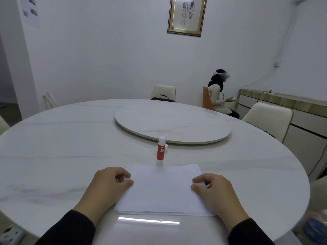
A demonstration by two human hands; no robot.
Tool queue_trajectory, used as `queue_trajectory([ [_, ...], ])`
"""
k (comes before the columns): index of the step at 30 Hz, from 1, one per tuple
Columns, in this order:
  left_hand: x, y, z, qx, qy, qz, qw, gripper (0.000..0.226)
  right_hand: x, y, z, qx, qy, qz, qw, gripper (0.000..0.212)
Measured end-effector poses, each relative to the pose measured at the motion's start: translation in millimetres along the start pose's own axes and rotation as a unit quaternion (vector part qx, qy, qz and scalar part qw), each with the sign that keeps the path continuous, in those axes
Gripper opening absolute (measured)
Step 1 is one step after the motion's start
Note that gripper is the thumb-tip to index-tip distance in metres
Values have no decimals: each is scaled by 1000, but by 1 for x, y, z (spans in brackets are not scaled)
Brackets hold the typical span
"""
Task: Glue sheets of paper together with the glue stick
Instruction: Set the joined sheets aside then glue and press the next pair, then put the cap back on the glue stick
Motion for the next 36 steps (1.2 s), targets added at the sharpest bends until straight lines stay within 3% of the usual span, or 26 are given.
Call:
queue_trajectory([
  [7, -1, 0, -1, 3, 2, 3, 1000, 4, -1, -2, -2, 1, 5, -4, 1000, 11],
  [15, -2, 5, -10, 79, 37, 17, 996, 3, -1, -6, 0, -43, -12, -15, 999, 26],
  [19, 13, -2, -28, 85, 65, 6, 994, 13, 10, -37, 20, 37, -18, -64, 997, 17],
  [22, 46, 5, -49, 27, 42, 10, 999, 36, 30, -47, 48, 154, 3, -63, 986, 20],
  [24, 64, 29, -60, -15, 12, 57, 998, 58, 45, -32, 60, 205, 28, -72, 976, 27],
  [26, 69, 60, -66, -77, -16, 107, 991, 64, 54, -5, 59, 245, 61, -87, 964, 27],
  [31, 65, 82, -70, -213, -20, 72, 974, 1, 52, 52, 45, 217, 41, -49, 974, 11],
  [32, 67, 78, -68, -240, -25, 50, 969, 7, 53, 56, 45, 198, 28, -33, 979, 10],
  [34, 70, 70, -67, -383, -69, 45, 920, 12, 52, 67, 46, 227, 47, 25, 972, 14],
  [36, 71, 64, -72, -512, -106, 79, 849, 12, 44, 81, 51, 352, 107, 110, 923, 23],
])
Point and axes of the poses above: each hand's wrist, its own x-axis towards the middle knuckle, its own y-axis out of the palm, z = x × y, the point moved 7 cm from there along x, towards the middle knuckle, and after that the axes turned 8 degrees about -z, right-handed, at the moved point
